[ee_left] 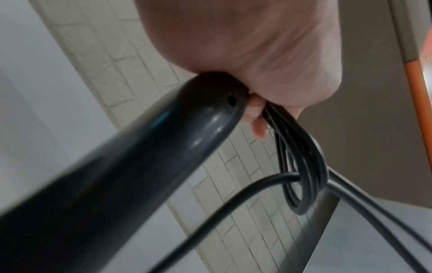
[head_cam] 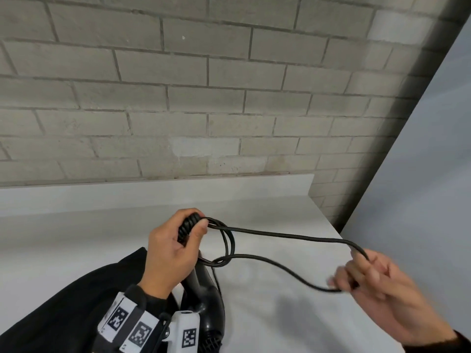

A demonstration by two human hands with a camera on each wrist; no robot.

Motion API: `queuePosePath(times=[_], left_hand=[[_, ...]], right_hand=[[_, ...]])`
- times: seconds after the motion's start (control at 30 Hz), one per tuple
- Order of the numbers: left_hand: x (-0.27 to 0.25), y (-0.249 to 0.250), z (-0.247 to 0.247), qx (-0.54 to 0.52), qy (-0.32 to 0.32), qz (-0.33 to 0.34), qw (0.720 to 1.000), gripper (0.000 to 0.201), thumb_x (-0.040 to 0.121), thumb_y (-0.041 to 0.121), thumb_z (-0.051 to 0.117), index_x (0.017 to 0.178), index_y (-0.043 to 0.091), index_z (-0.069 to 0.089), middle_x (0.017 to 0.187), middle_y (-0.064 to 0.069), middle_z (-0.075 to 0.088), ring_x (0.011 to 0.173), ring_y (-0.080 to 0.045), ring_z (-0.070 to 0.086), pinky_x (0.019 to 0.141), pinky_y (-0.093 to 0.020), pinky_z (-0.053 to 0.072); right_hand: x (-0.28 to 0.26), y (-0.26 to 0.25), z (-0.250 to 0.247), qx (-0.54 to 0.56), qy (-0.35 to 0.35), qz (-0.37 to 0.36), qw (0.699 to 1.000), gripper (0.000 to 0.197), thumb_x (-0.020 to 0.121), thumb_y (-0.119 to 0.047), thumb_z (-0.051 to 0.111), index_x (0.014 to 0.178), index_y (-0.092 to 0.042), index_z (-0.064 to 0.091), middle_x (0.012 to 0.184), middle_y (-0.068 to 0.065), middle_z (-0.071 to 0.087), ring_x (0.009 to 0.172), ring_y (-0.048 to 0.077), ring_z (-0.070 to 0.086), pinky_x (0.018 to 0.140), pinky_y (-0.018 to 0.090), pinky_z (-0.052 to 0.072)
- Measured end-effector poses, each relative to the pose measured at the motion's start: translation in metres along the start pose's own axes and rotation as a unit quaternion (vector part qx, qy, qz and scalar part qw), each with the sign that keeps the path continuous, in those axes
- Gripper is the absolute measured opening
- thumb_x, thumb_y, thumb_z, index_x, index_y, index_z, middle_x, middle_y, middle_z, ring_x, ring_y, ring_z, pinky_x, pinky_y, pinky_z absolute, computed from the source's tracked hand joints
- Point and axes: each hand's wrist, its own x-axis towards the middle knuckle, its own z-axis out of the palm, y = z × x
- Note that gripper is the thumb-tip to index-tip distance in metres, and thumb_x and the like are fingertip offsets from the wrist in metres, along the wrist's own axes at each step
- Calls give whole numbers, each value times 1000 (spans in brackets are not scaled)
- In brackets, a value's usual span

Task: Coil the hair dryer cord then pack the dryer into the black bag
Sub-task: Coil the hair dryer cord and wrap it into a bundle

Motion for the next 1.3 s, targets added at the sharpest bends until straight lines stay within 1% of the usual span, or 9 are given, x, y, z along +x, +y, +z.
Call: queuePosePath(times=[0.2,0.33,0.43,0.57,0.7,0.83,1.0,1.13,1.3], left_hand=[[-2,2,2,17,-17,14,1000,25,90,41,59,96,19,68,77,8,69,68,-14,67,63,-26,52],[-1,7,6,11,-31,14,999,9,91,24,68,95,16,67,77,5,69,71,-7,68,62,-8,48],[-1,3,3,11,-17,-2,1000,23,90,40,62,97,19,68,77,6,70,69,-15,68,63,-22,52],[-3,3,2,21,-25,10,999,29,89,46,57,97,21,68,76,8,68,63,-17,64,60,-30,50],[-3,7,7,20,-36,28,999,28,88,46,58,96,21,69,79,8,66,58,-18,59,57,-30,48],[-4,12,13,10,-43,29,999,27,88,45,59,95,21,69,75,5,64,50,-22,55,53,-34,46],[-3,10,11,23,-34,18,999,26,88,46,58,95,22,68,79,8,66,51,-22,58,55,-34,47],[-4,12,13,43,-35,16,998,27,88,46,58,95,21,68,72,7,66,50,-22,58,54,-35,48],[-5,16,17,48,-44,21,998,27,89,47,57,94,22,67,67,7,64,46,-18,55,51,-35,47]], right_hand=[[-26,0,-19,-402,28,216,889,67,68,-52,83,57,-13,30,50,2,19,43,16,22,46,24,18],[-35,-4,-35,-372,149,199,894,60,63,-53,85,55,-13,41,44,18,40,45,19,45,47,24,33],[-45,15,-39,-228,269,133,926,43,69,-25,82,63,2,50,54,29,50,58,34,65,75,29,60],[-51,30,-34,-93,292,151,940,59,49,-28,96,59,-16,40,49,-5,16,34,6,19,35,17,30],[-53,22,-41,-412,280,270,824,57,59,-55,80,60,-10,45,48,0,31,45,17,27,51,24,23],[-47,22,-42,-442,339,234,797,47,63,-28,89,88,-5,56,54,6,47,44,28,43,54,34,43],[-25,40,-10,-554,257,323,723,130,36,-42,96,144,-30,25,139,7,24,126,27,38,108,40,37],[1,43,75,-617,111,97,773,95,51,-60,80,127,-61,24,138,-27,11,124,-5,28,100,14,35],[37,85,126,-636,128,-133,749,31,84,-59,49,108,-39,49,89,-22,51,76,-2,49,65,13,40]])
